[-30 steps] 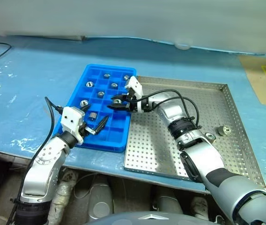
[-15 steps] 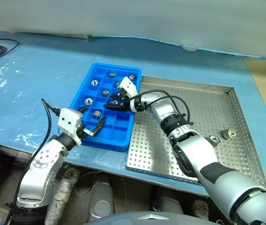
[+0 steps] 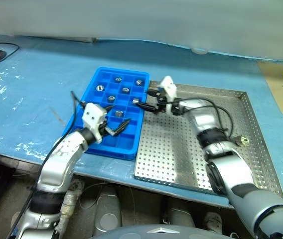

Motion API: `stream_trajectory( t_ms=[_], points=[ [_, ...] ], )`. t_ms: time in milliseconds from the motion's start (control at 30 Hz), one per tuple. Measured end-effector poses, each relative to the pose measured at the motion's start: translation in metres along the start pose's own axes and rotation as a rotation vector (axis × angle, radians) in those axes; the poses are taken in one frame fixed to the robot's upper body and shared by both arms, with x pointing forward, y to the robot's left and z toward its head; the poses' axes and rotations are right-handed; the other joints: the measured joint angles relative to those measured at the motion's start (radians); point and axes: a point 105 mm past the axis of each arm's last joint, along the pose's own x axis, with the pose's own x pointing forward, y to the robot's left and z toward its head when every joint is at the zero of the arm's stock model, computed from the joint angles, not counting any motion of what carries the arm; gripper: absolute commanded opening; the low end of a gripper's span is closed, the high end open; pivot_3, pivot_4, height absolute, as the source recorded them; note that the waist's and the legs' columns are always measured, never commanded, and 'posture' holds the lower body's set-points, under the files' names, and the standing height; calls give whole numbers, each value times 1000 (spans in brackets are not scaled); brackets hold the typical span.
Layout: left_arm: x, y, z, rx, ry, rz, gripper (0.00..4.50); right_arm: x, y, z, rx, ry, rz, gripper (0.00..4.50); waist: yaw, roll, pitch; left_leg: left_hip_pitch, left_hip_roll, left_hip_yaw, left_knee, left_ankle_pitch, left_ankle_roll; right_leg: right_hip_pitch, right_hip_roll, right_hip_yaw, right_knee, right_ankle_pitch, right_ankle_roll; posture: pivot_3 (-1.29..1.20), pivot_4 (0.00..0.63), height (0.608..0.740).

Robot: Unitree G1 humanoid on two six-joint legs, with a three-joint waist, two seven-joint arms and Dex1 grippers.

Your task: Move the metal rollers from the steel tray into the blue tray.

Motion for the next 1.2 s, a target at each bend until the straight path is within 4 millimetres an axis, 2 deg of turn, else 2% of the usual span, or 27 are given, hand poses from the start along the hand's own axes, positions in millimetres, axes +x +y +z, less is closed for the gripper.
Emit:
stream_trajectory(
  t_ms=[200,300,433,667,867,1000,1200],
  points=[
    [32,-12,1,-15,-32,-151,4481,-68,-10,-4,54,-19,-189,4052,-67,0,0,6,-1,1,1,0,0,3,0,4,2,0,0,-138,150,740],
    [40,-18,1,-19,-46,-197,4481,-86,-7,-3,71,-18,-239,4052,-99,0,0,12,-1,4,0,-1,1,5,1,8,2,0,1,-174,150,740],
    [50,-25,3,-22,-64,-251,4481,-100,1,-6,87,5,-267,4052,-129,0,0,14,-2,8,0,-1,2,5,0,13,1,-2,5,-212,150,740],
    [56,-38,-1,-35,-69,-320,4481,-126,12,-11,106,58,-283,4052,-131,0,0,15,-3,12,0,-4,6,6,0,18,-4,1,4,-264,150,740],
    [63,-40,-2,-35,-63,-356,4481,-157,20,-42,137,224,-323,4052,-133,0,0,16,-7,14,-2,-7,11,10,-1,21,-13,2,6,-304,150,740],
    [66,-46,-5,-35,-60,-385,4481,-166,27,-57,172,293,-338,4052,-137,0,0,17,-8,14,-2,-7,11,10,-2,22,-13,-1,10,-304,150,740],
    [70,-53,-7,-33,-65,-402,4481,-176,23,-72,166,378,-406,4052,-155,0,0,17,-9,14,-2,-7,11,10,-2,23,-13,-3,13,-331,150,740]
  ],
)
